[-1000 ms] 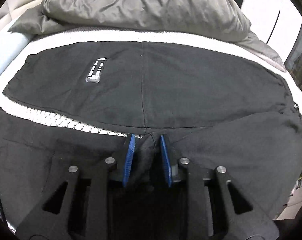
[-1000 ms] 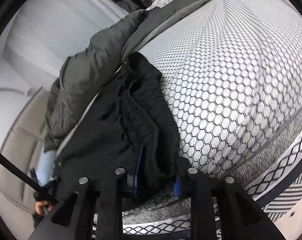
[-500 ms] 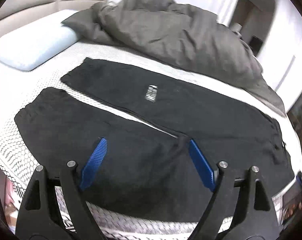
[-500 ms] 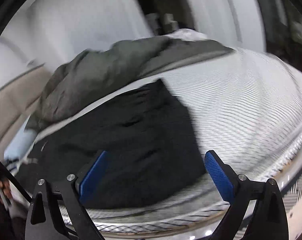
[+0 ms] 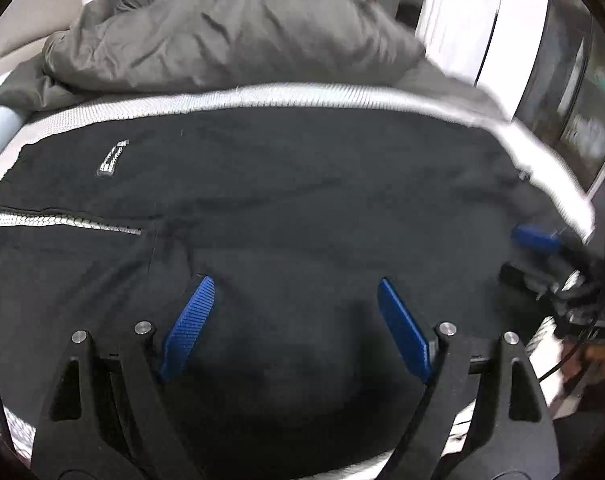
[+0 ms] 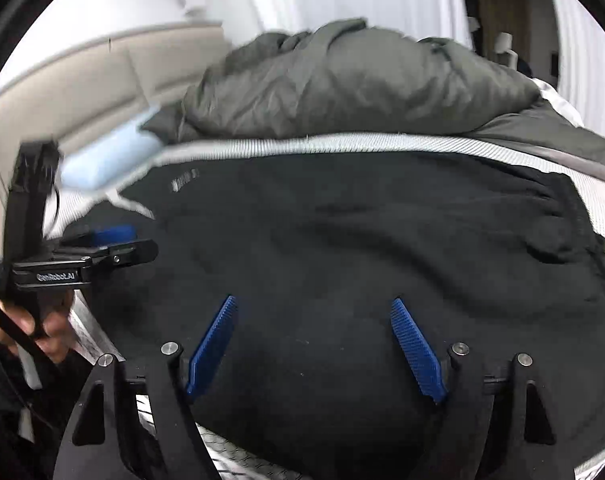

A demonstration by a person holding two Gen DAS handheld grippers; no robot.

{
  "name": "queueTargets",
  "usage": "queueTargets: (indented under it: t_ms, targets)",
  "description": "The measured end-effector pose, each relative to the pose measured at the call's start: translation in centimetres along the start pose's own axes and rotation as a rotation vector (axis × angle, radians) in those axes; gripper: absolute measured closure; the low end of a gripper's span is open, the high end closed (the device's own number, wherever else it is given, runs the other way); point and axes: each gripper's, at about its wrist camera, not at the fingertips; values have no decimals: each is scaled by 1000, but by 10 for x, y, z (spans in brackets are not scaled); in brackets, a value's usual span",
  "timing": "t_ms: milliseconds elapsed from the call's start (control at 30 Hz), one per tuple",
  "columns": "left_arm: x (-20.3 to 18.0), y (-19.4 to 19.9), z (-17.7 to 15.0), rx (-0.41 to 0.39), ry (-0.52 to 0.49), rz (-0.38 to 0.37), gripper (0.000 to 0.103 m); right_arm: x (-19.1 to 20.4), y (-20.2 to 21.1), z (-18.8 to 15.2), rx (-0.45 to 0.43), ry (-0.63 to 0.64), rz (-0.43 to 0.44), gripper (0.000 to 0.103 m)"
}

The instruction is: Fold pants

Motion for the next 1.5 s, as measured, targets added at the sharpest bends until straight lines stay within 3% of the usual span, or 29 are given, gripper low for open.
queueTargets:
  t_ms: [67,133,167,267,333,400,467,533,567,700,733,867,1033,1133,1167,1200,1367,1433,1500]
  targets:
    - [13,-12,-10,33,13,45,21,-8,-13,-9,45,4,-75,26]
    - [34,-2,-18,-8,36,-55,23,-28,-12,-20,50,-11,-166,26]
    - [41,2,-21,-11,32,-70,24,-38,-5,-27,35,-25,-208,26]
    - [64,18,-32,-45,22,47,23,-81,16,-37,18,-106,-382,26]
    - [90,29,-39,-58,76,34,23,-113,32,-47,19,-174,-474,26]
    - [112,41,-46,-83,128,35,23,-130,39,-51,3,-249,-382,30]
    - [137,57,-53,-106,190,37,23,-129,43,-49,-6,-258,-361,29]
    - [163,77,-58,-135,276,65,23,-123,50,-45,-12,-273,-362,24]
    - [179,86,-60,-148,317,77,23,-122,55,-43,-29,-293,-346,14]
    - [249,113,-73,-201,558,145,23,-138,99,-66,-116,-436,-285,12]
    - [269,115,-79,-196,640,138,23,-145,108,-73,-131,-483,-275,12]
    - [317,106,-87,-181,798,65,30,-161,125,-99,-176,-628,-205,12]
    - [347,92,-73,-179,858,83,40,-181,125,-120,-189,-744,-112,12]
    - [368,80,-68,-182,954,100,70,-194,119,-124,-194,-790,-73,12]
    - [373,77,-66,-189,971,110,95,-198,118,-125,-202,-809,-56,12]
    - [378,74,-65,-188,976,124,100,-202,117,-126,-214,-828,-34,13]
    - [378,71,-62,-214,951,163,101,-213,120,-124,-248,-847,-21,18]
    - [377,70,-61,-213,954,168,101,-219,114,-120,-243,-844,-23,26]
    - [376,68,-57,-215,959,165,101,-223,103,-114,-217,-856,-37,43]
Point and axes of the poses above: each gripper's, at about its wrist camera, not at the fingertips, and y roughly against the way its jaws point, x to its left, z to its top, and after that the axes turned 1 degree about y, right-handed
